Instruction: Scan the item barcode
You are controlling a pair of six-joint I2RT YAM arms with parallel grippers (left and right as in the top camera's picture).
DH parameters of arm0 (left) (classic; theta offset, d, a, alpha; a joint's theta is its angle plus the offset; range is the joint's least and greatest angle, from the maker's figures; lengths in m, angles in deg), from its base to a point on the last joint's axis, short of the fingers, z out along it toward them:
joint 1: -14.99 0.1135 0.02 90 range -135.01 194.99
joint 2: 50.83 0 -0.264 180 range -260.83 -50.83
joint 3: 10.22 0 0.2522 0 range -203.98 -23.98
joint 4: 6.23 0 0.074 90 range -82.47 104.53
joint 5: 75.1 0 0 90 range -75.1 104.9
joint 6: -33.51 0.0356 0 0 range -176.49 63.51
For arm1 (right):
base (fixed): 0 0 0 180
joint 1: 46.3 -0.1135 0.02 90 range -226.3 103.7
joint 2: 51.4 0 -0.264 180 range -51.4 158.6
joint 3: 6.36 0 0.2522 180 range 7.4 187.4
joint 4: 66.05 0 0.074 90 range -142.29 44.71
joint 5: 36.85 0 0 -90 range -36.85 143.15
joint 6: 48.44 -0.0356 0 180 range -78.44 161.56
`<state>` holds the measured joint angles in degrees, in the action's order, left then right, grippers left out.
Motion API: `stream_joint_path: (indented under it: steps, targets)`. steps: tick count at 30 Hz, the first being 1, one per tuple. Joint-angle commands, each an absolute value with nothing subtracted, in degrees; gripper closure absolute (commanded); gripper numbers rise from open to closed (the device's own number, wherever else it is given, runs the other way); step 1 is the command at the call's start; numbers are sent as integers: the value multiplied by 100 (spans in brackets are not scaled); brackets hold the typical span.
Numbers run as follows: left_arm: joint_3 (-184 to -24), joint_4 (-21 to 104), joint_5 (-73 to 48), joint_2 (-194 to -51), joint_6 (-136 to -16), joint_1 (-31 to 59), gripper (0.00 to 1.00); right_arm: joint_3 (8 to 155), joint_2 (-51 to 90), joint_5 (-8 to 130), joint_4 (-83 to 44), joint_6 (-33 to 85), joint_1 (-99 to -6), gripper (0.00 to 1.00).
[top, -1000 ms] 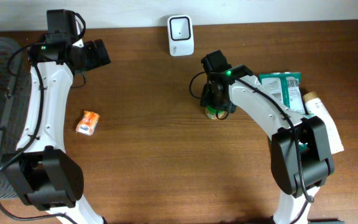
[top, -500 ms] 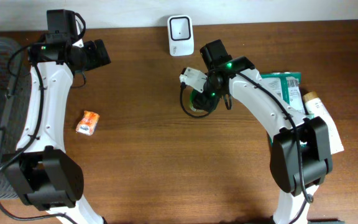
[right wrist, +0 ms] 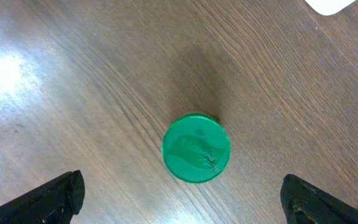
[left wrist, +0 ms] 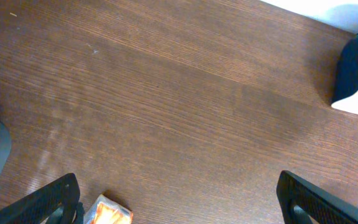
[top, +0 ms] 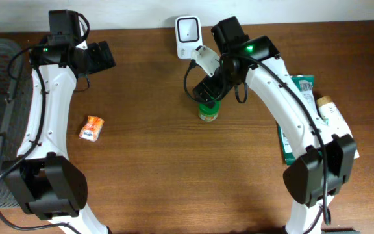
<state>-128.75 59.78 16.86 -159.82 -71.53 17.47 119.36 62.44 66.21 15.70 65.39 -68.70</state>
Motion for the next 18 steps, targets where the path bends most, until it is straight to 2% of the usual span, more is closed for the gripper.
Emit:
stream_joint_path:
  steps: [1, 2, 3, 4, 11, 18]
  targets:
    - [-12899, 5965, 1681, -15991, -7226, 1741, 1, 11709, 6351, 7051, 1476, 6485, -6929, 2]
    - [-12899, 5965, 1681, -15991, -7226, 1741, 1, 11615, 6419, 7051, 1395, 6487, -6926, 1]
    - [-12899, 5965, 1681, -15991, -7226, 1741, 1, 11390, 6537, 7012, 1244, 6664, -6946, 9]
    - [-12899, 5965, 1681, -15991, -7226, 1741, 1, 11270, 6618, 6717, 1119, 6657, -6988, 12]
    - [-12899, 5965, 1681, -15991, -7226, 1741, 1, 10913, 7186, 5480, 499, 6655, -7224, 8]
    - [-12899, 5965, 1681, -15991, -7226, 1741, 1, 11132, 7177, 5454, 555, 6529, -7331, 8]
